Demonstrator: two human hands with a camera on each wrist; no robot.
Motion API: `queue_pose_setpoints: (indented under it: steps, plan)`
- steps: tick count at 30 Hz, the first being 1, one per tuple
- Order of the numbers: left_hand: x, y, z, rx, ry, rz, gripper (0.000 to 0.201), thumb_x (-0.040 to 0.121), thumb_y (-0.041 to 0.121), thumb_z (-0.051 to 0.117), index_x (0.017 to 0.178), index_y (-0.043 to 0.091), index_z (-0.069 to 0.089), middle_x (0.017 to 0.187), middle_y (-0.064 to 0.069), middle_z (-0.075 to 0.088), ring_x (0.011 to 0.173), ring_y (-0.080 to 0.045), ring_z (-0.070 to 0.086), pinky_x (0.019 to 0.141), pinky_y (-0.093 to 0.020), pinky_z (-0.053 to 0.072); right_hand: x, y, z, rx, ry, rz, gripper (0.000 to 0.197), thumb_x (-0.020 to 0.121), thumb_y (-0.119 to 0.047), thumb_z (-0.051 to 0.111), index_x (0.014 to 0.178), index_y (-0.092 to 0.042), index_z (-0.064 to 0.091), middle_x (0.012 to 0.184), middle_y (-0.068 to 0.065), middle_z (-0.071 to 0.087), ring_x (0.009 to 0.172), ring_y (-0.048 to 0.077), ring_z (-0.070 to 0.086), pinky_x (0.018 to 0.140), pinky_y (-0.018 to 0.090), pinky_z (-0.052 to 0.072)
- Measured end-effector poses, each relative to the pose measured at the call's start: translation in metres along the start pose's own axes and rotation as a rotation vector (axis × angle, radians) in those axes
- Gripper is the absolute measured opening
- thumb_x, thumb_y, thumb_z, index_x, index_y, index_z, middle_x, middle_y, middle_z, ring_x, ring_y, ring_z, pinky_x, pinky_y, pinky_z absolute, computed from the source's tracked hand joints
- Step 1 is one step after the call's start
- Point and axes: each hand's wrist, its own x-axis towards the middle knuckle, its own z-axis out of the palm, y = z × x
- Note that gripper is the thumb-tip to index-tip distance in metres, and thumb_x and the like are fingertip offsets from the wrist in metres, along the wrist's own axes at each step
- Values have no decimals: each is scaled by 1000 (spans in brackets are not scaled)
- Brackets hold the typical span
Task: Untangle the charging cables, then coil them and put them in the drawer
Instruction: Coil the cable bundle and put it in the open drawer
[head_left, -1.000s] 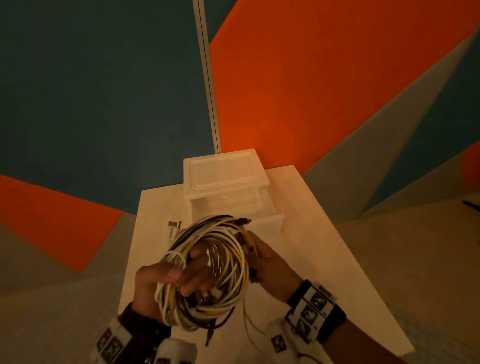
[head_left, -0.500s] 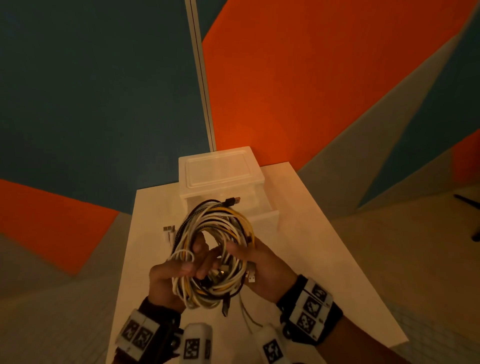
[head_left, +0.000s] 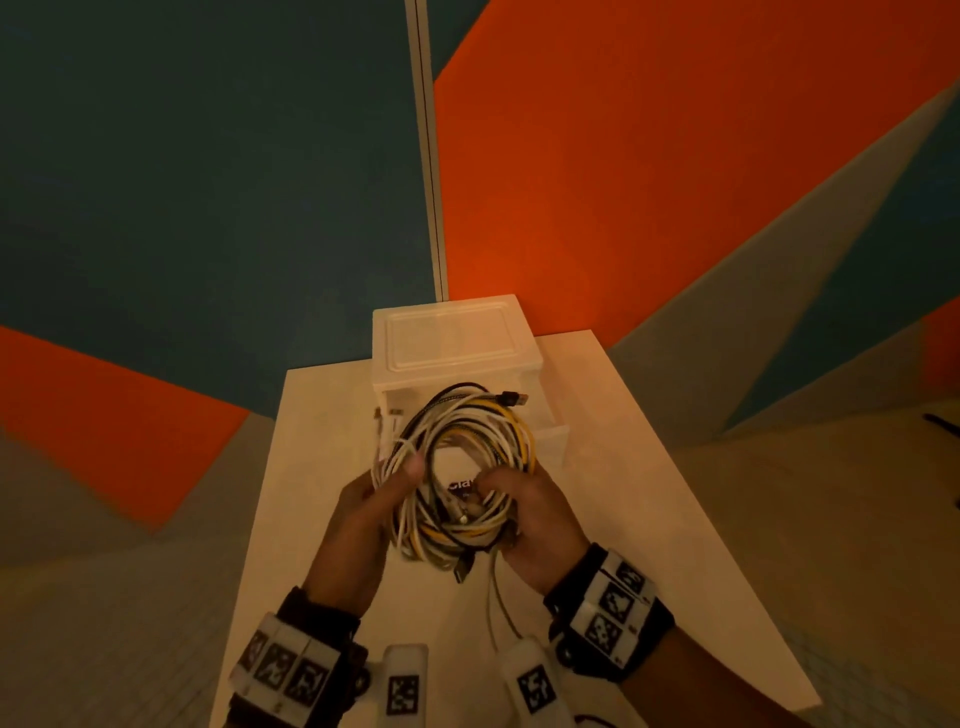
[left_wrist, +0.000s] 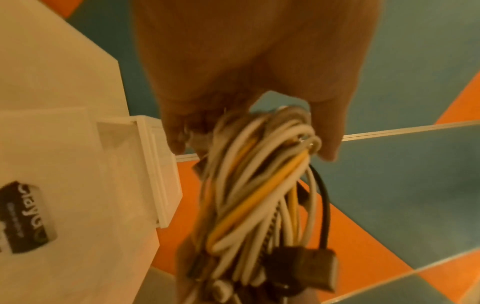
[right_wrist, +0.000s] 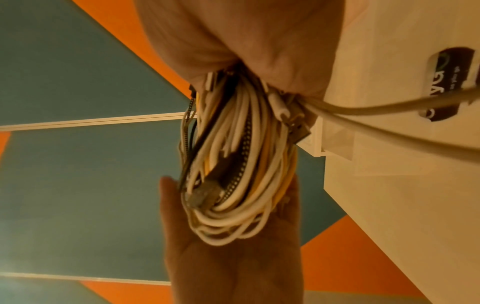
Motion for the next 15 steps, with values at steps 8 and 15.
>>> queue_pose_setpoints:
  steps: [8,15]
  plan:
    - [-15,-23,-20,143,192,-134,76,70,71,67,120,14,64,113,-8,70,106,-26,66,95,-46,47,9,-29,11,103,66,-85,16,89,2,52,96,-12,52,66,6,53,54,17,56,46,26,45]
    - [-49,-26,1,265,-111,-460,30,94,15,57,73,-2,69,59,-17,55,51,-24,50,51,-28,42,15,-33,20,201,117,-187,28,91,4,52,112,-15,55,73,6,58,60,18,60,55,31,52]
